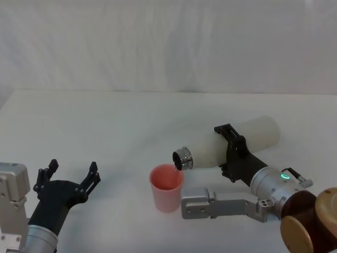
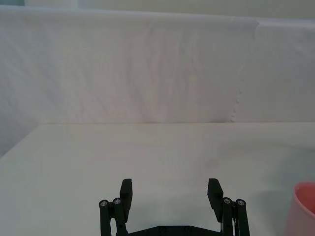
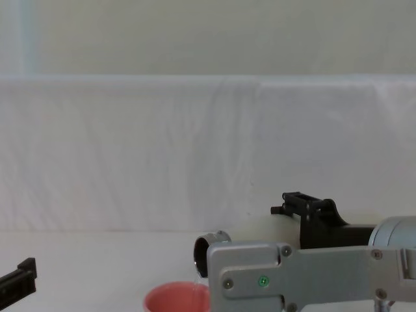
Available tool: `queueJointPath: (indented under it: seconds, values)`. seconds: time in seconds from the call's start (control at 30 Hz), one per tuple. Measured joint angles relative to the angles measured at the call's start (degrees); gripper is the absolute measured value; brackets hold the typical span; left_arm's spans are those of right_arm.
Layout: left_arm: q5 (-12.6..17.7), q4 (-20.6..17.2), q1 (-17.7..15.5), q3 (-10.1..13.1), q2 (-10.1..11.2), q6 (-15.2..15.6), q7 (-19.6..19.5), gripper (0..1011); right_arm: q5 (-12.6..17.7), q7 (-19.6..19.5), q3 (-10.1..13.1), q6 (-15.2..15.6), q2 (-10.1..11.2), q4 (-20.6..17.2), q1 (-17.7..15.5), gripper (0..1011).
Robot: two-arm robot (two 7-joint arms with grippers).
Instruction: Grasp the thermos with one hand and pour water into the cup lid.
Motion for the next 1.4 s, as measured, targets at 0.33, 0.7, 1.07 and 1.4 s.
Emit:
queueJointPath:
  seconds: [0.33, 0.7, 1.07, 1.4]
  values:
    - [0.0, 0.0, 0.0, 0.0, 0.0, 0.0, 0.0, 1001, 0.0, 0.0, 0.0, 0.0, 0.0, 0.1, 0.0, 957]
    - [0.0, 0.0, 0.0, 0.0, 0.0, 0.0, 0.0, 1001, 0.1, 0.2, -0.1, -0.1, -0.1, 0.2, 0.2, 957]
    - [0.0, 0.0, 0.0, 0.0, 0.0, 0.0, 0.0, 1001, 0.1, 0.4, -0.3, -0.1, 0.0, 0.3, 0.2, 957]
    - [0.0, 0.0, 0.0, 0.0, 0.0, 0.0, 0.0, 1001, 0.0, 0.6, -0.5, -0.1, -0.1, 0.4, 0.5, 957]
